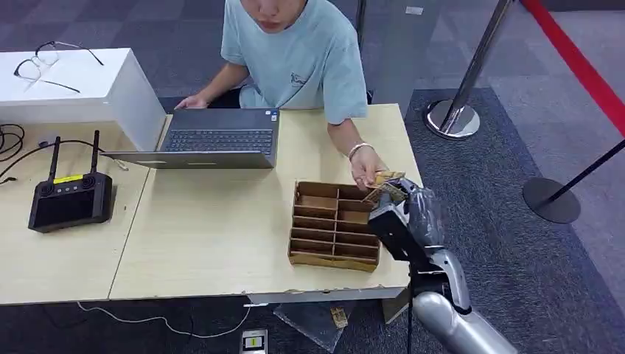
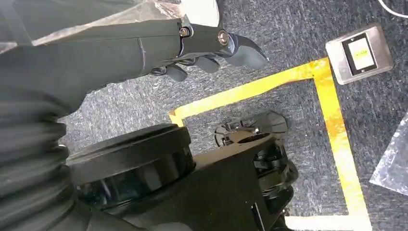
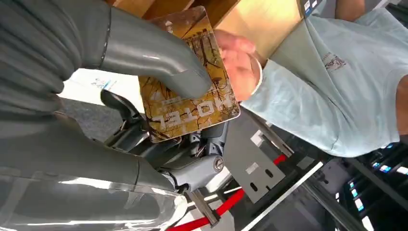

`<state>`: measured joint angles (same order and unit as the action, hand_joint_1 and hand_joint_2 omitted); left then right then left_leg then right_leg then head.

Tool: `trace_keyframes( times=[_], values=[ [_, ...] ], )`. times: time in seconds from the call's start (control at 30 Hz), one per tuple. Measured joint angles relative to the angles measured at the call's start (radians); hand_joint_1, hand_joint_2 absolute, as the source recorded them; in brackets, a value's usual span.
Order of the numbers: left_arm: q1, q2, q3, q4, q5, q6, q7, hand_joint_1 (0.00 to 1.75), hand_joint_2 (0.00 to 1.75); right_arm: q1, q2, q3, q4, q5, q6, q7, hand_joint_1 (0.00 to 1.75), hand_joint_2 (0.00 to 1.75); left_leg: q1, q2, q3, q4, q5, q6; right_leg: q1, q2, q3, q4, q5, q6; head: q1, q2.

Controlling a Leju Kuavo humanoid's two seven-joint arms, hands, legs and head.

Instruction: Pass the card to the sensor for recognition and then transmit it.

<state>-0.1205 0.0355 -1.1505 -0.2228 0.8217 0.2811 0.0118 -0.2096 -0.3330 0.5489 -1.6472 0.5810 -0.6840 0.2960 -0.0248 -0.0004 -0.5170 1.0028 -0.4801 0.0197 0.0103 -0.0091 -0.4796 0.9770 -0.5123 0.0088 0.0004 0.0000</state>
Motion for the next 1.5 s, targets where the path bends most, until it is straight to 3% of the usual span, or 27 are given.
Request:
trace_keyframes(
  times=[0.37,0.57,1.0,1.5],
  values=[
    [0.0,0.0,-0.001,0.0,0.006,0.0,-0.001,0.0,1.75,0.014,0.0,-0.016,0.011,0.018,-0.01,-0.003,1.75,1.75,0.0,0.0,0.0,0.0,0.0,0.0,0.0,0.0,0.0,0.0,0.0,0.0,0.0,0.0],
    [0.0,0.0,-0.001,0.0,0.005,0.0,-0.001,0.0,1.75,0.026,-0.012,-0.047,0.02,0.112,-0.011,0.06,1.75,1.75,0.0,0.0,0.0,0.0,0.0,0.0,0.0,0.0,0.0,0.0,0.0,0.0,0.0,0.0],
    [0.0,0.0,-0.007,0.0,-0.005,0.0,-0.001,0.0,1.75,0.069,-0.011,-0.132,0.084,0.196,-0.011,0.043,1.75,1.75,0.0,0.0,0.0,0.0,0.0,0.0,0.0,0.0,0.0,0.0,0.0,0.0,0.0,0.0],
    [-0.002,0.0,-0.015,0.0,-0.031,-0.006,0.0,0.0,1.75,0.043,0.037,-0.15,0.274,-0.087,-0.011,-0.1,1.75,1.75,0.0,0.0,0.0,0.0,0.0,0.0,0.0,0.0,0.0,0.0,0.0,0.0,0.0,0.0]
  ],
)
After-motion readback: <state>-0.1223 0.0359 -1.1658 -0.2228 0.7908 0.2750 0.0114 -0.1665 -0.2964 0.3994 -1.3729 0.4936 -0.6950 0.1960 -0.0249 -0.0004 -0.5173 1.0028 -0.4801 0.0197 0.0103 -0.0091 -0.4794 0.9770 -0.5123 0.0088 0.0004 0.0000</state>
